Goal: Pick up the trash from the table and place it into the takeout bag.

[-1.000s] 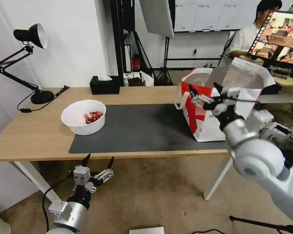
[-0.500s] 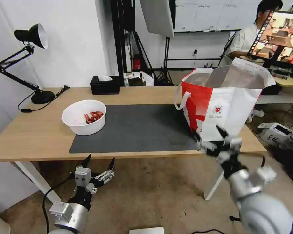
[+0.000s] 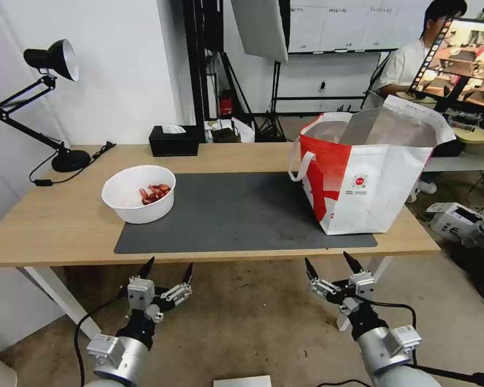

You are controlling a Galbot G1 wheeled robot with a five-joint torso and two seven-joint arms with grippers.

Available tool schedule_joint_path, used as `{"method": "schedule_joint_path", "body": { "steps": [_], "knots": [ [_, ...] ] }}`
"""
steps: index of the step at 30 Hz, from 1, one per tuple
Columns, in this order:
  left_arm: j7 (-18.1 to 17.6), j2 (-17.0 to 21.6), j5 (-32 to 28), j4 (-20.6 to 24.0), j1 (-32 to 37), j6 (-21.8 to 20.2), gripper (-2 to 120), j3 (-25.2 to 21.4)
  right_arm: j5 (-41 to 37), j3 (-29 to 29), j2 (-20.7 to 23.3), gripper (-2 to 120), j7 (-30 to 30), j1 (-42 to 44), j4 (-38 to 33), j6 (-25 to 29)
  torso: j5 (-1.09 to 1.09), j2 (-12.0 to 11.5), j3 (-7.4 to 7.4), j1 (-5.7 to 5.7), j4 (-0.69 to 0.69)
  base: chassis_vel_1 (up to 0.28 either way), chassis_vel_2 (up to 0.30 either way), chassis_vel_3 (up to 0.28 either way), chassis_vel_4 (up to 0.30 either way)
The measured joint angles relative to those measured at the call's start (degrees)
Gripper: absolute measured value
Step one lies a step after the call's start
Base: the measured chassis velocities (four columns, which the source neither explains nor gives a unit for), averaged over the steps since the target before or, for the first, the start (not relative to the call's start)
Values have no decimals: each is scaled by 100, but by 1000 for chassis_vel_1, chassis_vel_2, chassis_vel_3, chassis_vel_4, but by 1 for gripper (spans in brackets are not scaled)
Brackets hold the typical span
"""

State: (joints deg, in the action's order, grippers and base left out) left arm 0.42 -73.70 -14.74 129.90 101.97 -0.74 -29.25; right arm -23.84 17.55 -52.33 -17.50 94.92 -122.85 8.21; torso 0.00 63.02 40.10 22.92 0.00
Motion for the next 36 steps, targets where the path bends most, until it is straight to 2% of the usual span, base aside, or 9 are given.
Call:
{"method": "schedule_joint_path", "body": {
  "steps": [6, 24, 31, 36],
  "knots": [
    [2, -3, -2, -38, -19, 1, 100, 9, 23, -80, -12, 100, -20, -171, 221, 14, 0, 0, 0, 0, 0, 0, 0, 0, 0],
    [14, -23, -44, -143, -59, 5, 100, -27, 13, -201, 37, 100, -45, -279, 264, 12, 0, 0, 0, 0, 0, 0, 0, 0, 0],
    [-43, 222, -425, -151, -393, -161, 100, -232, 10, -201, 39, 100, -47, -280, 263, 10, 0, 0, 0, 0, 0, 0, 0, 0, 0],
    [-210, 636, -1046, -101, -837, -636, 100, -597, 8, -201, 39, 100, -47, -280, 261, 9, 1, 0, 0, 0, 0, 0, 0, 0, 0]
  ]
}}
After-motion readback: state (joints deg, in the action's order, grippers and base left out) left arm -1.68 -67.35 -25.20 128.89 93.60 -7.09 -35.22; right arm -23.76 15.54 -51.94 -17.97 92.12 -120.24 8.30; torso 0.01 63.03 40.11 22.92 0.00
